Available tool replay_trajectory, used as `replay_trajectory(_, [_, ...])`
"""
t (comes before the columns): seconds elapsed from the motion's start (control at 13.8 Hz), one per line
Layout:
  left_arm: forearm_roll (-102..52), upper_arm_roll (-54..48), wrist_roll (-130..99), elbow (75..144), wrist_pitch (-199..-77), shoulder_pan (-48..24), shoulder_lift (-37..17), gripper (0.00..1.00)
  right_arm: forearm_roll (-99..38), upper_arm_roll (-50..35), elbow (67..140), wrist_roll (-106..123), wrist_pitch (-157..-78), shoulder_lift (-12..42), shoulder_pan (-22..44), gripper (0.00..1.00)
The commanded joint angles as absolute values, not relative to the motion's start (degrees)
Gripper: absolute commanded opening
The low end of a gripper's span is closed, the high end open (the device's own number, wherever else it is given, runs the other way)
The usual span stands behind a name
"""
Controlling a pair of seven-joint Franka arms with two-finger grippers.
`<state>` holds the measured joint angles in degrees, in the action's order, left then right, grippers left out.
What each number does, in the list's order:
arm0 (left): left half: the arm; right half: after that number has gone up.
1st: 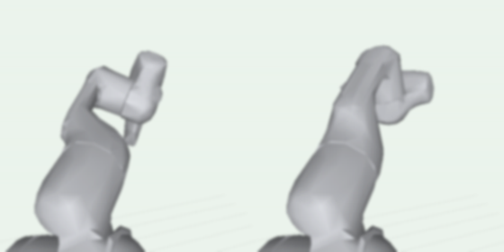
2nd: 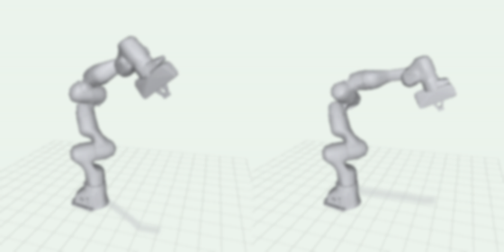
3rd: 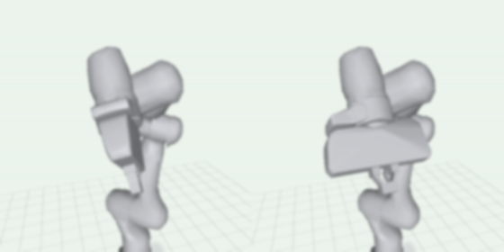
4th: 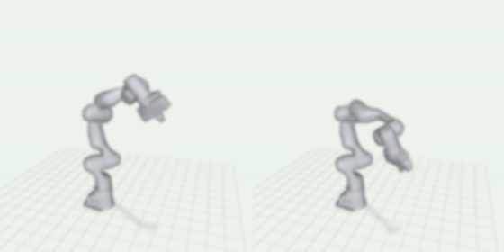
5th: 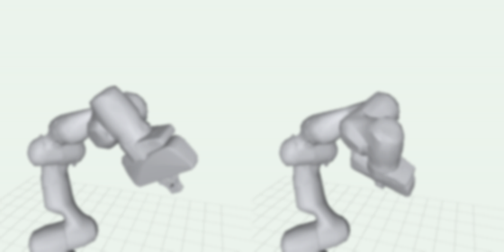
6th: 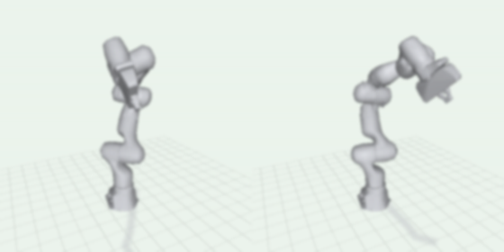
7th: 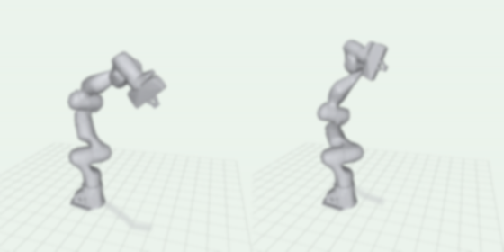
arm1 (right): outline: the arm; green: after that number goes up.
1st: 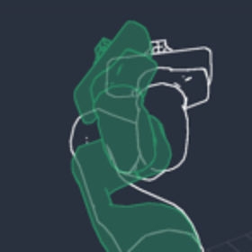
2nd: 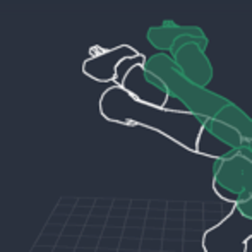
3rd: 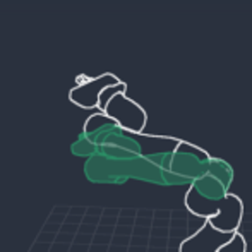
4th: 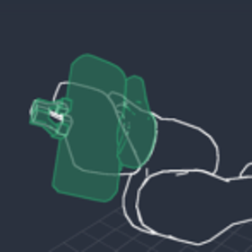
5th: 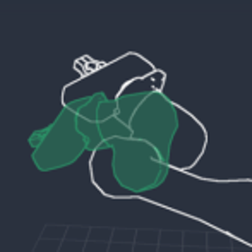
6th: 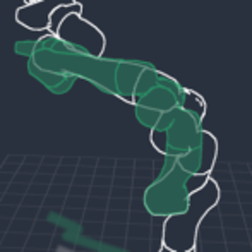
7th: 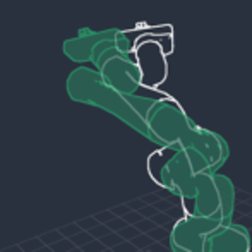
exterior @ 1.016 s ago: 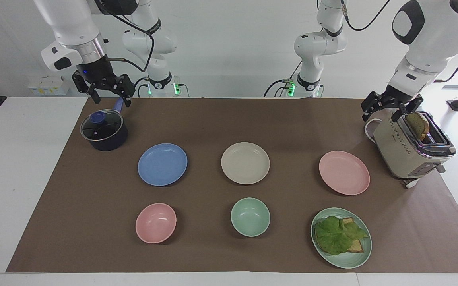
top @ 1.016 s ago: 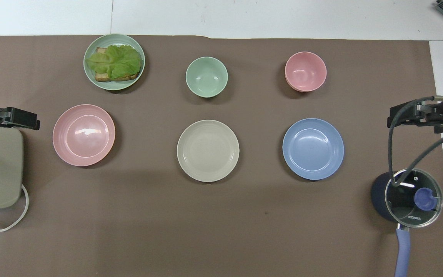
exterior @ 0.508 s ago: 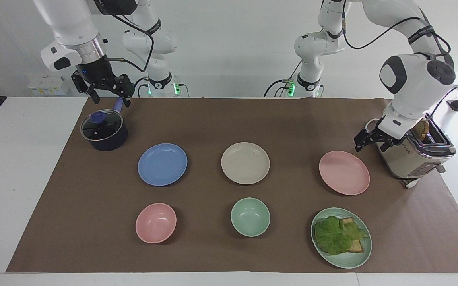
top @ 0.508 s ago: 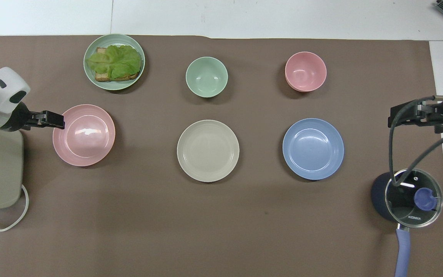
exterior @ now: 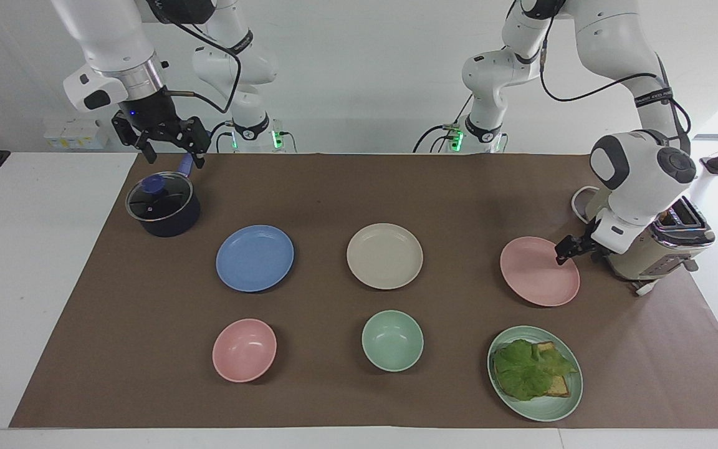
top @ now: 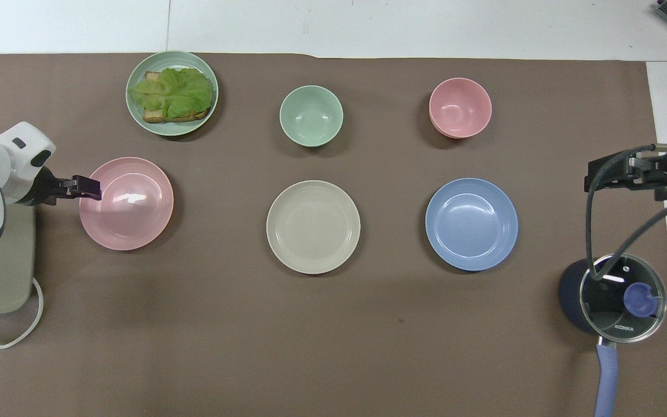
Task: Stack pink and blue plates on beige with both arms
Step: 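Reach the left gripper to the pink plate rim and grasp it, then carry the pink plate with the left gripper over the beige plate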
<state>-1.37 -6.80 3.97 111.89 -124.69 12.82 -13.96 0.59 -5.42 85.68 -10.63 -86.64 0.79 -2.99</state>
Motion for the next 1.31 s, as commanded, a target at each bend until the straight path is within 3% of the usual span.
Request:
replay_trajectory(0.0, [-1.67,-7.12,1.25,114.87,-127.26,13.62,-14.15,1.0,-0.62,-5.71,87.19,-10.9,-87.8,-0.17,-4.13,1.0])
replay_trajectory(0.15, [-1.67,-7.21,-2.35,115.92,-126.83,13.1,-13.98,0.99,-0.62,-5.71,87.19,-10.9,-87.8,-0.18,-4.13,1.0])
replay_trajectory(0.22, [-1.67,-7.12,-2.98,116.8,-127.0,12.83,-13.89,0.67,-0.62,-5.71,87.19,-10.9,-87.8,-0.18,-4.13,1.0])
replay_trajectory(0.29, [-1.67,-7.12,-2.99,117.07,-127.0,12.75,-13.89,0.43,-0.62,-5.71,87.19,-10.9,-87.8,-0.18,-4.13,1.0])
replay_trajectory(0.51, [-1.67,-7.12,-2.99,117.51,-127.0,12.74,-13.89,0.06,-0.62,-5.71,87.19,-10.81,-87.8,-0.18,-4.13,1.0])
replay_trajectory(0.58, [-1.67,-7.12,-2.99,117.51,-127.0,13.01,-13.97,0.0,-0.62,-5.71,87.19,-10.81,-87.8,-0.18,-4.13,1.0])
replay_trajectory(0.87, [-1.67,-7.21,-2.9,116.55,-124.82,12.75,-13.97,0.0,-0.62,-5.71,87.19,-10.64,-87.8,-0.18,-4.57,1.0])
replay_trajectory(1.23, [-1.93,-7.82,-3.34,105.31,-105.33,10.9,-12.04,0.0,-0.62,-5.71,87.28,-10.63,-87.8,-0.18,-4.66,1.0])
